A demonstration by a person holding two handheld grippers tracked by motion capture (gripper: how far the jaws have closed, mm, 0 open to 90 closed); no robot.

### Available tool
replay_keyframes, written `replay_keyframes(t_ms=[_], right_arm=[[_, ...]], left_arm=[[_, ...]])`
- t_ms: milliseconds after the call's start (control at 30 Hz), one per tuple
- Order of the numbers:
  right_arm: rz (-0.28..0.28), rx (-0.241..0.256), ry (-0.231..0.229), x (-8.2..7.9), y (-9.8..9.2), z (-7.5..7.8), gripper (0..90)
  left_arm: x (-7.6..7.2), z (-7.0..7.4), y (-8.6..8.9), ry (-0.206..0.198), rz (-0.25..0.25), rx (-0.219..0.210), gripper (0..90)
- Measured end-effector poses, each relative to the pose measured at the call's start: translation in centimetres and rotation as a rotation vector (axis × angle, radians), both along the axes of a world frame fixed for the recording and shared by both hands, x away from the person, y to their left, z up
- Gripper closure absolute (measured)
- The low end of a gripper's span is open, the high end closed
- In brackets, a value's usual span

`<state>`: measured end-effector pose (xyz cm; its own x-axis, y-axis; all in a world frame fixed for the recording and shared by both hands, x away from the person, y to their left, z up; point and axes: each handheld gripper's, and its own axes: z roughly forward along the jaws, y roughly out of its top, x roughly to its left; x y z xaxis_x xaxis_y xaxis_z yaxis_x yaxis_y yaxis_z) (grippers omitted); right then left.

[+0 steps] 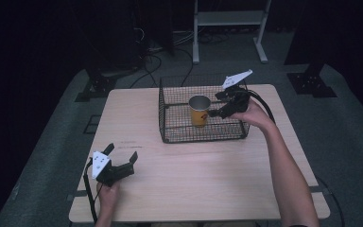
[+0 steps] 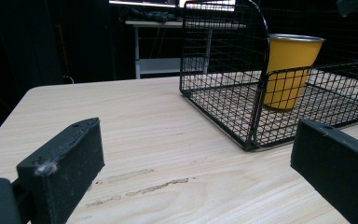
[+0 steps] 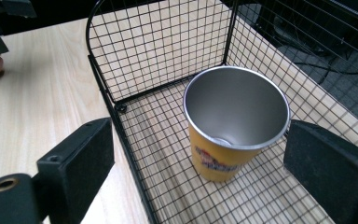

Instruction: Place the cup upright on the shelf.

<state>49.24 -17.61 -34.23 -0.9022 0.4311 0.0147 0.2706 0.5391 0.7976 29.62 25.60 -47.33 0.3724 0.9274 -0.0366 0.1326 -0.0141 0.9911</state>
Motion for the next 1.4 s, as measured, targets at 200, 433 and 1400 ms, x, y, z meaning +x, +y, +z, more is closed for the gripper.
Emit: replay_keyframes(t_ms=[200, 433, 1400], right_arm=[[-0.014, 0.018, -0.008, -1.1, -1.4, 0.1, 7.6], [-0.013, 0.028, -0.024, -2.4, -2.5, 0.3, 7.7], [-0.039, 0.027, -0.004, -4.8, -5.9, 0.1, 8.1]], left_arm=[[0.0, 0.0, 0.0, 0.001, -0.004, 0.003, 2.0], [0.0, 0.0, 0.0, 0.005, -0.001, 0.002, 2.0], [0.0, 0.0, -0.1, 0.003, -0.002, 0.005, 2.0]])
